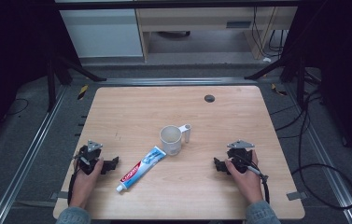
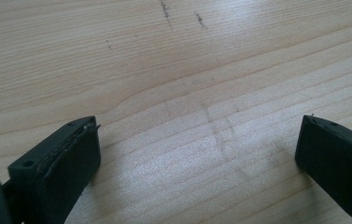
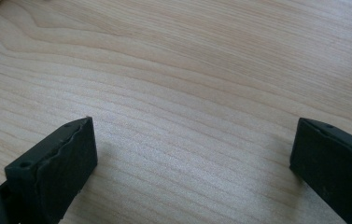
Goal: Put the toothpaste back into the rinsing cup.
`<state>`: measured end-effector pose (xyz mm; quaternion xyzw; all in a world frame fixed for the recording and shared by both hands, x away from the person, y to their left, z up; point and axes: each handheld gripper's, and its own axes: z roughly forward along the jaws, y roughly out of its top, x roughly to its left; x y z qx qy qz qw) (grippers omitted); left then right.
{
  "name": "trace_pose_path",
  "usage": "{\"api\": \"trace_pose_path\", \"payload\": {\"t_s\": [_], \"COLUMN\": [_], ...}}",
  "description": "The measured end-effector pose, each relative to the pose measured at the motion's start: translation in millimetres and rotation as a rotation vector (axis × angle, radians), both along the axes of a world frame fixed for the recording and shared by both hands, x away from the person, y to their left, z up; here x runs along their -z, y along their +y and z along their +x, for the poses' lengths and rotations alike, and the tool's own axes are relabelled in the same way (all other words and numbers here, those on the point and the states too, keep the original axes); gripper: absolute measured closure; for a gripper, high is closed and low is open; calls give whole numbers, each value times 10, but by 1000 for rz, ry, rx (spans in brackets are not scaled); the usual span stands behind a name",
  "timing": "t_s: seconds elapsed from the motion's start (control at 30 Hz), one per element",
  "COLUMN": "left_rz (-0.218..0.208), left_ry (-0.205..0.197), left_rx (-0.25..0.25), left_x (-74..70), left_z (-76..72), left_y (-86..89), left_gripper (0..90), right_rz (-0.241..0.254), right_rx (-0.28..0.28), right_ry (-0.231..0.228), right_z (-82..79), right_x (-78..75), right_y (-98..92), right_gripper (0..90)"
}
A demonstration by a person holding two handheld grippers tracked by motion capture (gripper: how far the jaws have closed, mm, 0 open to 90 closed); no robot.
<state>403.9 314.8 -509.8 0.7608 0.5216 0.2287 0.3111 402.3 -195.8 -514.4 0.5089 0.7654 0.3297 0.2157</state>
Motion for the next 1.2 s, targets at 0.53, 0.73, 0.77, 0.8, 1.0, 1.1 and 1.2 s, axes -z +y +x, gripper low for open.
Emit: {"api": "trace_pose_path", "payload": {"t_s": [0.53, 0.73, 0.77, 0.8, 1.0, 1.1, 1.2], "left_rz": [81, 59, 61, 72, 66, 49, 23], "left_ry": [-30, -41, -34, -18, -48, -45, -73], "left_rx": [7, 21, 35, 48, 91, 112, 121], "left_x": [-81, -282, -321, -350, -469, -504, -576], "left_z": [-10, -13, -22, -36, -166, -178, -244], "left_y": [-88, -145, -174, -200, -337, -384, -457], "left_gripper": [22, 23, 27, 34, 28, 39, 48], "right_rz": [-5, -6, -7, -6, -6, -11, -7], "right_rx": [-26, -26, -26, -28, -30, -33, -28], "right_ry": [-4, -6, -7, -7, -6, -10, -5], "right_z": [25, 21, 21, 21, 24, 26, 28], "right_x": [4, 4, 4, 4, 4, 7, 4], "right_y": [-23, -21, -22, -23, -24, -27, -23], "right_gripper": [9, 11, 11, 11, 10, 10, 10]}}
